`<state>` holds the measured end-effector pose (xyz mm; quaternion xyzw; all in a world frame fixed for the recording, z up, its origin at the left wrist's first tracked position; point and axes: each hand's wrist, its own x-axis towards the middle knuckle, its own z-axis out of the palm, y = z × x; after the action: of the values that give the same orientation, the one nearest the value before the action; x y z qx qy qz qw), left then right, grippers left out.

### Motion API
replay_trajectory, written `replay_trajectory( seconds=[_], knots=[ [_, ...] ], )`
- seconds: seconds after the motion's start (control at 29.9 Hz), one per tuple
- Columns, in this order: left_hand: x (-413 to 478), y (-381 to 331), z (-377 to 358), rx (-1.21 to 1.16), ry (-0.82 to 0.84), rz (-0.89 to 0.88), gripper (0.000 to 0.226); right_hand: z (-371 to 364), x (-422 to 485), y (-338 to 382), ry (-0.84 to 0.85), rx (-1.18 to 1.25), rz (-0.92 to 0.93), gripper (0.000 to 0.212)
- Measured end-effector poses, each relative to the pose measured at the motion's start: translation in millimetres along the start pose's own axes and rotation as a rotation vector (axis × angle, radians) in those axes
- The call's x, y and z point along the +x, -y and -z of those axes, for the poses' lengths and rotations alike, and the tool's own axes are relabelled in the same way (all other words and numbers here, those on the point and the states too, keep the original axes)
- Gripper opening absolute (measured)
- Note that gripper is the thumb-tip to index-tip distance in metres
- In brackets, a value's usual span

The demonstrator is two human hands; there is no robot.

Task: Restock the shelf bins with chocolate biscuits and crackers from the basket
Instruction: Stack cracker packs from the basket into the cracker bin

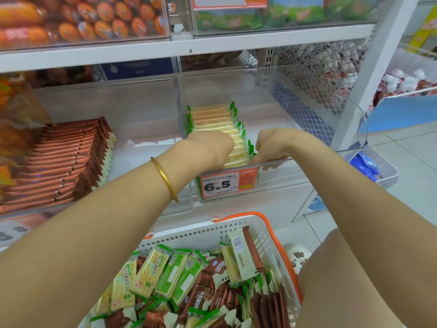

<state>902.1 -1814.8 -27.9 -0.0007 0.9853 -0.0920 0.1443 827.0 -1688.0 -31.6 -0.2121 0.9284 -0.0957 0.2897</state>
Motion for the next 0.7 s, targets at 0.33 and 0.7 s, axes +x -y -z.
replay_trajectory(
  seconds=[0.33, 0.7],
  knots=[
    [-130, 3, -95, -0.429, -0.429, -0.032, 0.011, -68, -92, 25, -0.233, 0.395, 0.48, 0.011],
    [-123, 35, -247, -0.424, 0.145, 0.187, 0.017, -264, 57, 2, 0.212, -0.417, 0.291, 0.029]
  ],
)
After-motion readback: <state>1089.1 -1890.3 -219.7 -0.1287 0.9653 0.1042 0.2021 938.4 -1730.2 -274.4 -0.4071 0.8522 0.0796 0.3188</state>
